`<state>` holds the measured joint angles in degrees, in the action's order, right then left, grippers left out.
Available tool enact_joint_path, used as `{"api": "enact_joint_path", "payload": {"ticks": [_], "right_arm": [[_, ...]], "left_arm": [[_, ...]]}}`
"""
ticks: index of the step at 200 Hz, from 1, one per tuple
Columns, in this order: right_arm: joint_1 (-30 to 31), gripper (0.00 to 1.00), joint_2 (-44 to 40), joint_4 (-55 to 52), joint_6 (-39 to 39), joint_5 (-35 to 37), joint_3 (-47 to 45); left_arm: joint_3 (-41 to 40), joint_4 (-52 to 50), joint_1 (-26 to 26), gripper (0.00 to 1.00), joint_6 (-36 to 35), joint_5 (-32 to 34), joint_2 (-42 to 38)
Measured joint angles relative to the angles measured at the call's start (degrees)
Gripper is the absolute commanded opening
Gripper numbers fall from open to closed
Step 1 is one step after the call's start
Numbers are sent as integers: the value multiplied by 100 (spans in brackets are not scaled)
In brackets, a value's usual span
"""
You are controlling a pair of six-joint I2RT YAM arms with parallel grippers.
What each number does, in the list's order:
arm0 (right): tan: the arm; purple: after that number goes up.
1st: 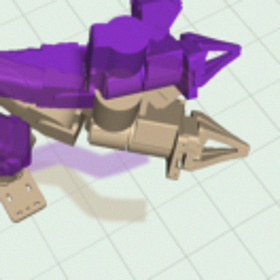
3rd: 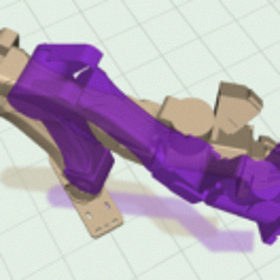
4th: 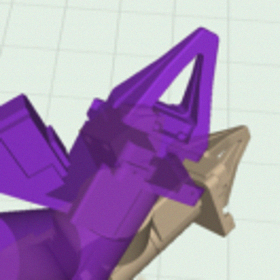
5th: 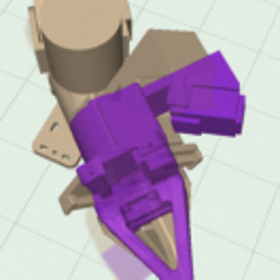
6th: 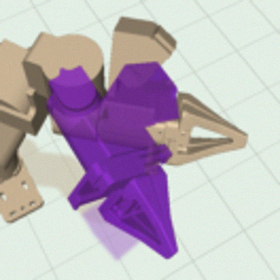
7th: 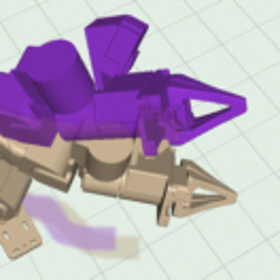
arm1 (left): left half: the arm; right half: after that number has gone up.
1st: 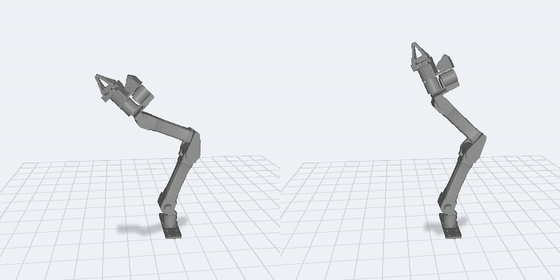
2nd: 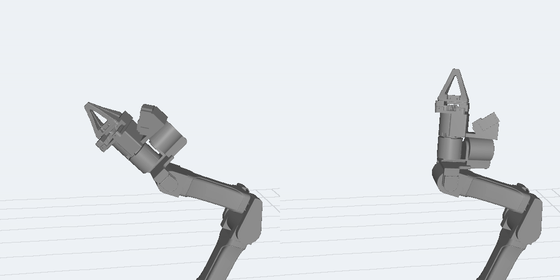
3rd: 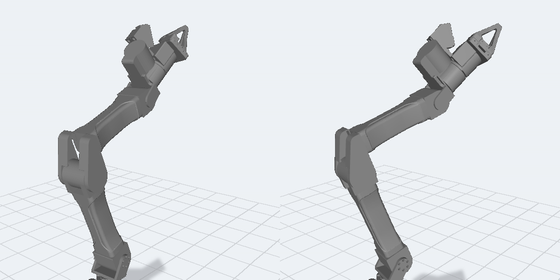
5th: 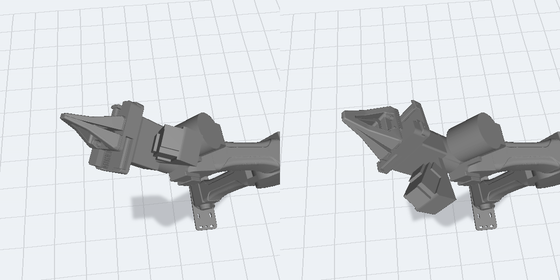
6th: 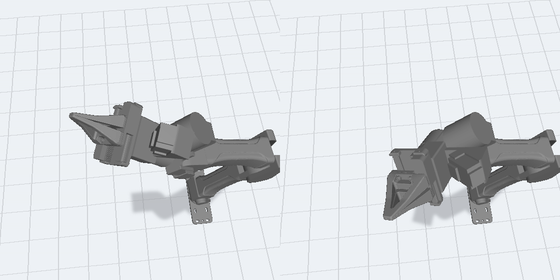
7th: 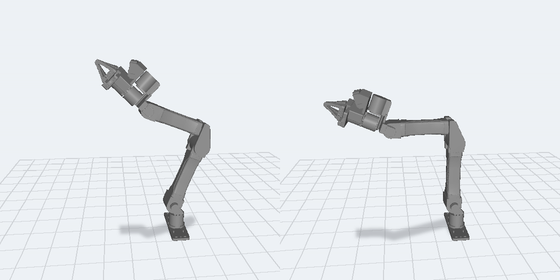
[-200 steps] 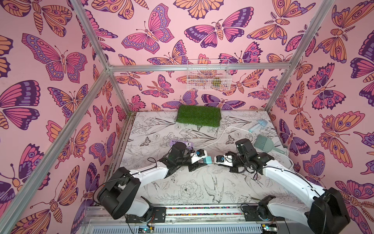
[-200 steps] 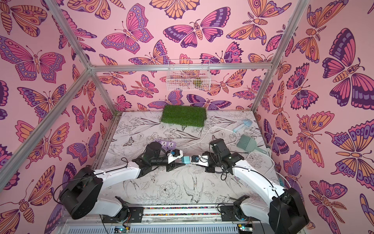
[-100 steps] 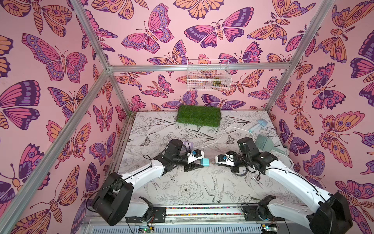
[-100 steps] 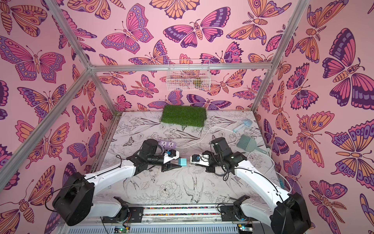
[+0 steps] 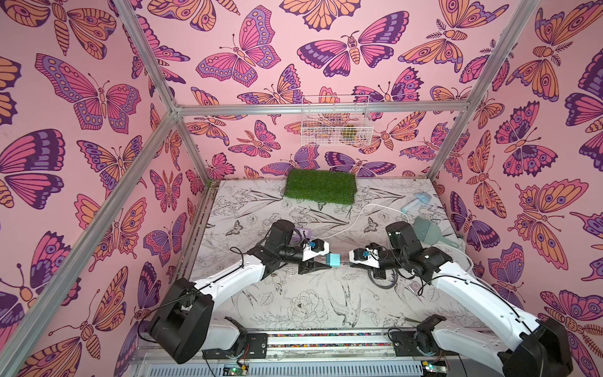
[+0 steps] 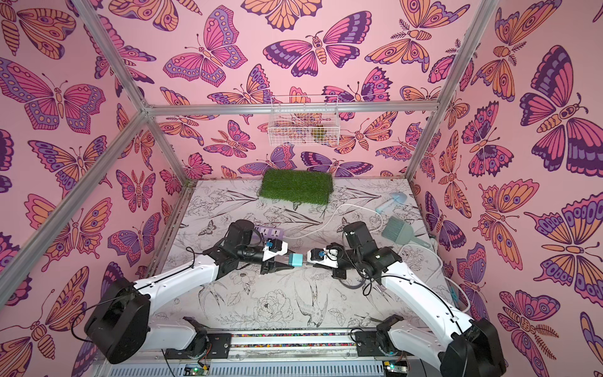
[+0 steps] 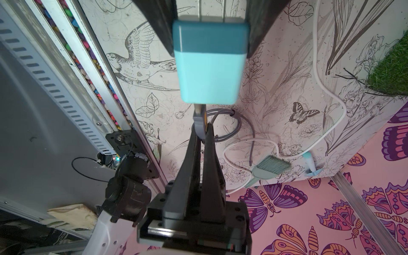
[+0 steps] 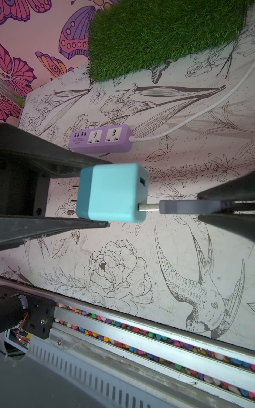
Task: Charge mp3
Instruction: Insert the charging cable into the plug.
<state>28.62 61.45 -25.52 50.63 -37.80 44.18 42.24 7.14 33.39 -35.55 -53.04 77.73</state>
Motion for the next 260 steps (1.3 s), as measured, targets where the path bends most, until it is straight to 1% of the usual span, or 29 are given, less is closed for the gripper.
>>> {"api": "enact_joint_path", "payload": {"ticks": [78, 154, 218, 260], "right_arm": [[-4, 0, 0, -2, -114, -111, 0], [-7, 0, -7, 0, -160, -151, 0], [-9, 0, -409, 87, -348, -254, -157], [-37, 0, -455, 146, -457, -348, -225]], "left_arm": [[0, 35, 0, 14, -151, -79, 0], [0, 48, 0, 12, -149, -125, 0], [0, 289, 13, 11, 105, -426, 0], [0, 332, 17, 9, 153, -507, 9]]}}
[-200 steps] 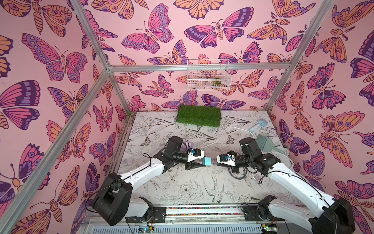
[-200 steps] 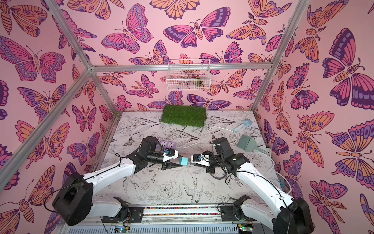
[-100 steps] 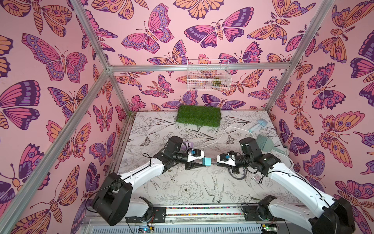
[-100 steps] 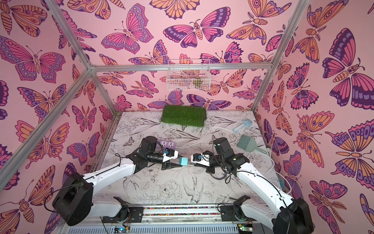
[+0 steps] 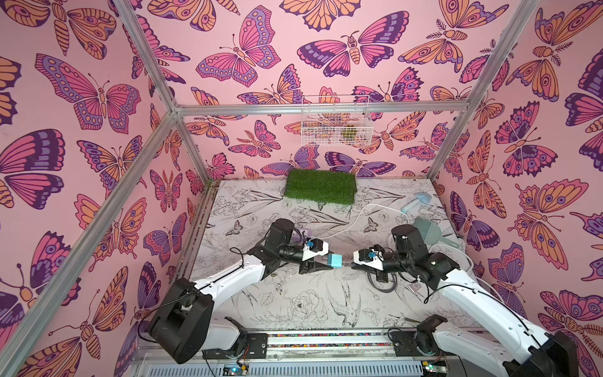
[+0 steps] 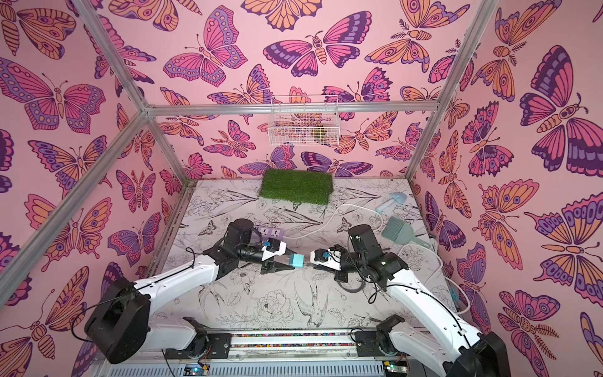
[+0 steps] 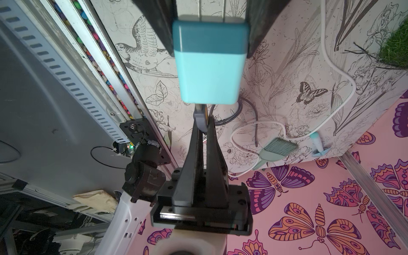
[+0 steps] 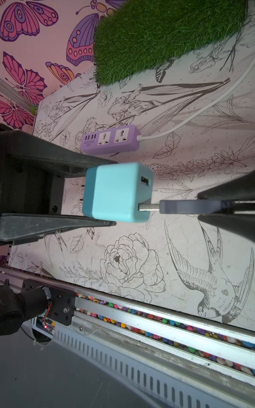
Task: Charge mp3
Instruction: Insert the charging cable into the plug.
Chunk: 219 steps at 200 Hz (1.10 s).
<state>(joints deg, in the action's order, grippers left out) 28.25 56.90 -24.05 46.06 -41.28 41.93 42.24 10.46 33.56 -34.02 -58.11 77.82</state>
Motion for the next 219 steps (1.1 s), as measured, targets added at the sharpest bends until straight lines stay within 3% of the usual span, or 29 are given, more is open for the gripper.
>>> {"api": "enact_joint_path", "payload": {"ticks": [149, 219], "right_arm": [[-4, 0, 975, -997, 393, 98, 706], [127, 0, 1178, -713, -7, 540, 719]], "left_arm": [[205, -651, 199, 0, -542, 586, 227], [284, -601, 262, 0, -420, 1078, 369]]}}
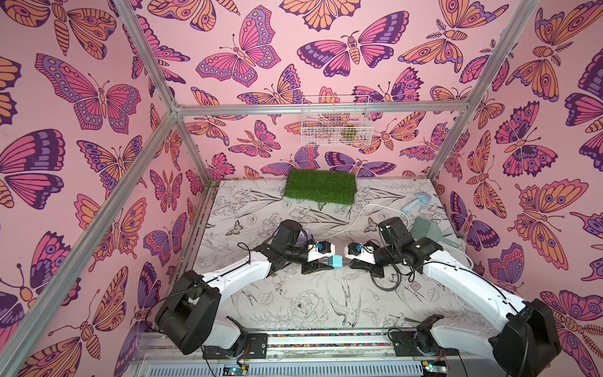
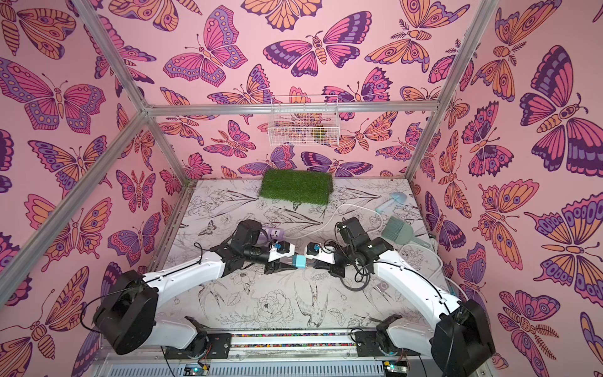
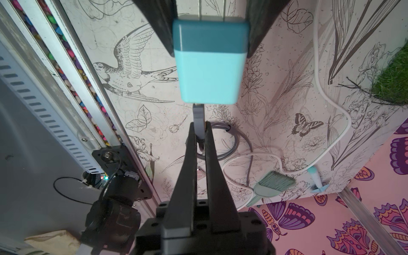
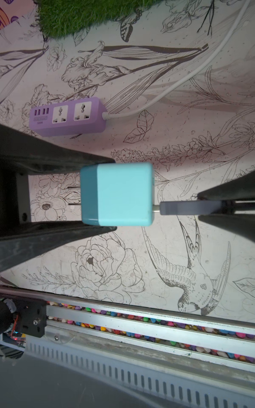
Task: Charge mp3
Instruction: Insert the charging cable into the plug.
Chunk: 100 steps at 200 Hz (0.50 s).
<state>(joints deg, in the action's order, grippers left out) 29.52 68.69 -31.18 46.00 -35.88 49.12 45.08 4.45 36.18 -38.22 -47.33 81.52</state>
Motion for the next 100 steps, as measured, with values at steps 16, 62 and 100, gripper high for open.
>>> {"api": "enact_joint_path", "payload": {"ticks": [16, 62, 100], "right_arm": [[2, 0, 9, 219, -192, 35, -72], [0, 2, 170, 540, -557, 31, -184], [7, 23, 216, 621, -608, 131, -184]], "left_arm": [[-4, 87, 7, 0, 94, 111, -2], [-81, 146, 4, 0, 247, 348, -2], [-256, 472, -35, 0, 505, 372, -2]]}}
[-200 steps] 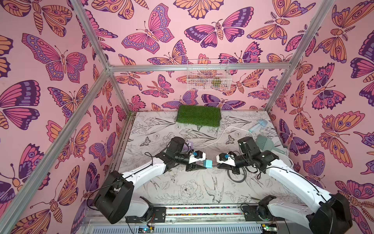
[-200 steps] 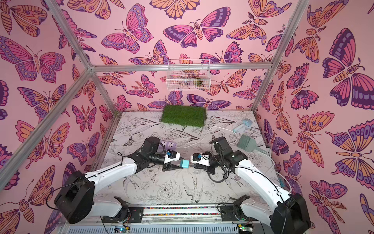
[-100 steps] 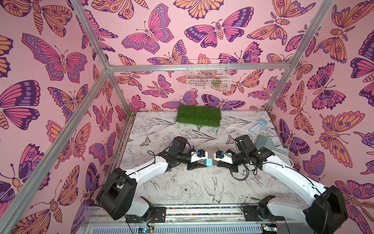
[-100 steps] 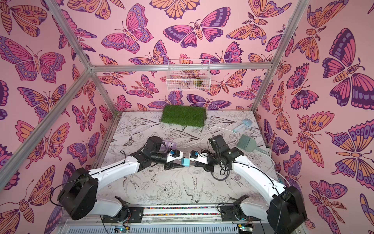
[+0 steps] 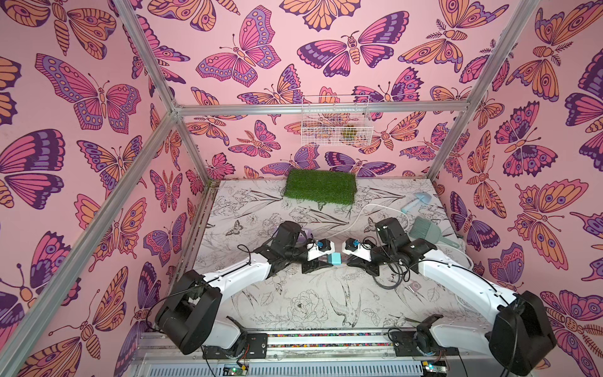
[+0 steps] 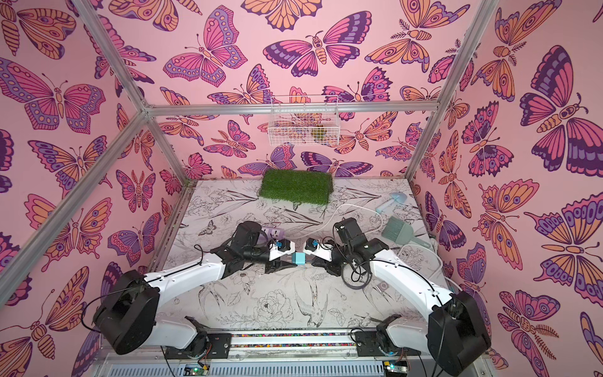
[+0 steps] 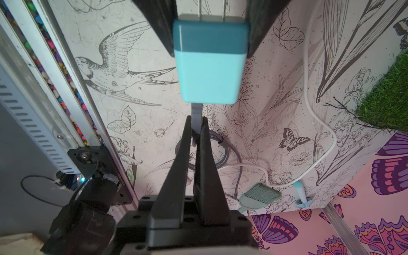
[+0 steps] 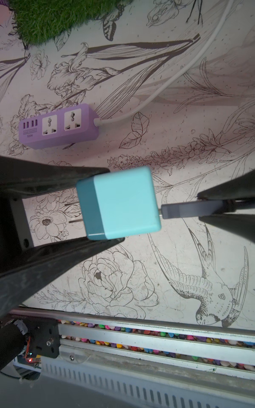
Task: Charge mp3
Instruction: Insert the charging cable into the plug, then insert the plug into the socket.
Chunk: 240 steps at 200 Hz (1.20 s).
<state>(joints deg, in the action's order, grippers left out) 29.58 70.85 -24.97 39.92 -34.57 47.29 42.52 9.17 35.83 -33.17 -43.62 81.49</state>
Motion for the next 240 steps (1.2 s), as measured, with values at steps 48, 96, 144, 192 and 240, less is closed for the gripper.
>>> {"api": "enact_joint_path", "payload": {"ticks": [48, 96, 144, 192, 240], "right_arm": [[2, 49, -623, 509, 101, 153, 2], [-13, 62, -750, 903, 514, 177, -2], [-13, 99, -741, 1849, -975, 229, -4], [72, 99, -719, 2739, -3936, 1049, -129], [389, 91, -546, 3438, -6452, 2026, -424]], "left_arm": [[-177, 1073, -446, 0, 883, -621, 0], [-175, 1403, -920, 0, 1624, -1126, 17], [-249, 2107, -1064, 0, 1941, -883, 59], [-551, 3641, -1049, 0, 2133, -136, 702], [-608, 4837, -922, 0, 2175, 448, 1178]]}}
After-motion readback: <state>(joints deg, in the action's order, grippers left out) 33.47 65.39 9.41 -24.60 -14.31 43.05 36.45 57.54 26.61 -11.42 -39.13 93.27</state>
